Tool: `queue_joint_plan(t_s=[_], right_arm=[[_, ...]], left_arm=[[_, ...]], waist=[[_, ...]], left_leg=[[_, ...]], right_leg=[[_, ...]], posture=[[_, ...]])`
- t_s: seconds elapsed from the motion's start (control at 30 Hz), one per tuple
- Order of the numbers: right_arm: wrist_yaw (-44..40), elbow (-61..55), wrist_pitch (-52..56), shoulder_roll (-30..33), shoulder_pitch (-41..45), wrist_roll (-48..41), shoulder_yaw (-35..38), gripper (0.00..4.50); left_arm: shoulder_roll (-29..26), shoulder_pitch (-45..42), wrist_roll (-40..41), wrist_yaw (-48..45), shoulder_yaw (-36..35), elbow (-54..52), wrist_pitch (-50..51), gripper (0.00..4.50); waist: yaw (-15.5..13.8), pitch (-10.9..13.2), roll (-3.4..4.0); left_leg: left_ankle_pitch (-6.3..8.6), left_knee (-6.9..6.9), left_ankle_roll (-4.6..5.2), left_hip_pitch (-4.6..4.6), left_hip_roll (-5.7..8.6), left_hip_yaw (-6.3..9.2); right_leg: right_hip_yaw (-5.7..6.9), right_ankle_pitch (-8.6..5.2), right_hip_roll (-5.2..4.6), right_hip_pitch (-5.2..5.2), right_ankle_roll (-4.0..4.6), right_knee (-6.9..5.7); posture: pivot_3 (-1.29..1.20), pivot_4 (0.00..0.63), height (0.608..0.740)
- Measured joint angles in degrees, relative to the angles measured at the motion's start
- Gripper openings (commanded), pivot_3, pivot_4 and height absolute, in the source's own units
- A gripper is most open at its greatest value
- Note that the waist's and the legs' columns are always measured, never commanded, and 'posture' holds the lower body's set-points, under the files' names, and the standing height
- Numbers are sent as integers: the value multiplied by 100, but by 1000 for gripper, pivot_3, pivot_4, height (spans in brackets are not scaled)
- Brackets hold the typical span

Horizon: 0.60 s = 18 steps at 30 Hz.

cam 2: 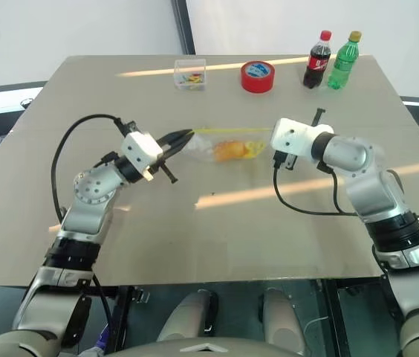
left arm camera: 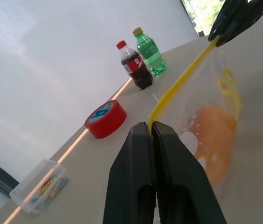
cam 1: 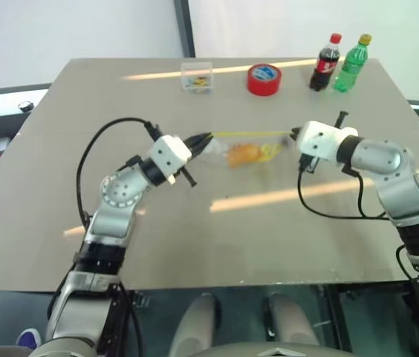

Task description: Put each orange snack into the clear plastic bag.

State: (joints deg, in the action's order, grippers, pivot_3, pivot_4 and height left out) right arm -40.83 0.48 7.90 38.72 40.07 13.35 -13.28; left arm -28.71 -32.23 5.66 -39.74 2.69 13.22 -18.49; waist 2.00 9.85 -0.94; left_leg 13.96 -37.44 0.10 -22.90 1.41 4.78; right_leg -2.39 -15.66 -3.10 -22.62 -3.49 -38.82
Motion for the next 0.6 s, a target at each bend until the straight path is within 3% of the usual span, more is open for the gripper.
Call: queue_joint_plan(t_s=[0.17,0.3,0.37,0.57,0.6], right_arm=[[465,839,-590,45,736,305,4,102],[589,838,-732,135,718,330,60,102],[462,385,-631,315,295,256,165,102],[-52,-1156,418,347,-1342,-86,271,102],[-142,-1493,697,336,-1592,-176,281,397]], left_arm=[[54,-1134,-80,0,14,1038,-169,0],[55,-1464,-171,-62,42,1393,-492,0],[43,-1360,-188,-246,128,1377,-604,0],[-151,-53,-77,-974,385,788,-543,0],[-233,187,-7,-1086,391,553,-458,0]], waist=[[4,6,-4],[21,6,-4],[24,1,-4],[44,4,-3],[39,4,-2]], left_leg=[[-4,1,-6,-7,4,-1],[-14,6,-24,-40,1,-6],[-15,-10,-25,-102,0,-4],[-14,-11,-23,-96,-12,-13],[-11,-11,-17,-93,-14,-12]], right_leg=[[1,0,1,-7,0,7],[-3,0,0,-36,0,23],[-4,0,-1,-95,0,-2],[-14,0,0,-100,0,-6],[-13,0,1,-98,0,-12]], posture=[[0,150,740],[0,150,740],[0,150,740],[0,150,740],[0,150,740]])
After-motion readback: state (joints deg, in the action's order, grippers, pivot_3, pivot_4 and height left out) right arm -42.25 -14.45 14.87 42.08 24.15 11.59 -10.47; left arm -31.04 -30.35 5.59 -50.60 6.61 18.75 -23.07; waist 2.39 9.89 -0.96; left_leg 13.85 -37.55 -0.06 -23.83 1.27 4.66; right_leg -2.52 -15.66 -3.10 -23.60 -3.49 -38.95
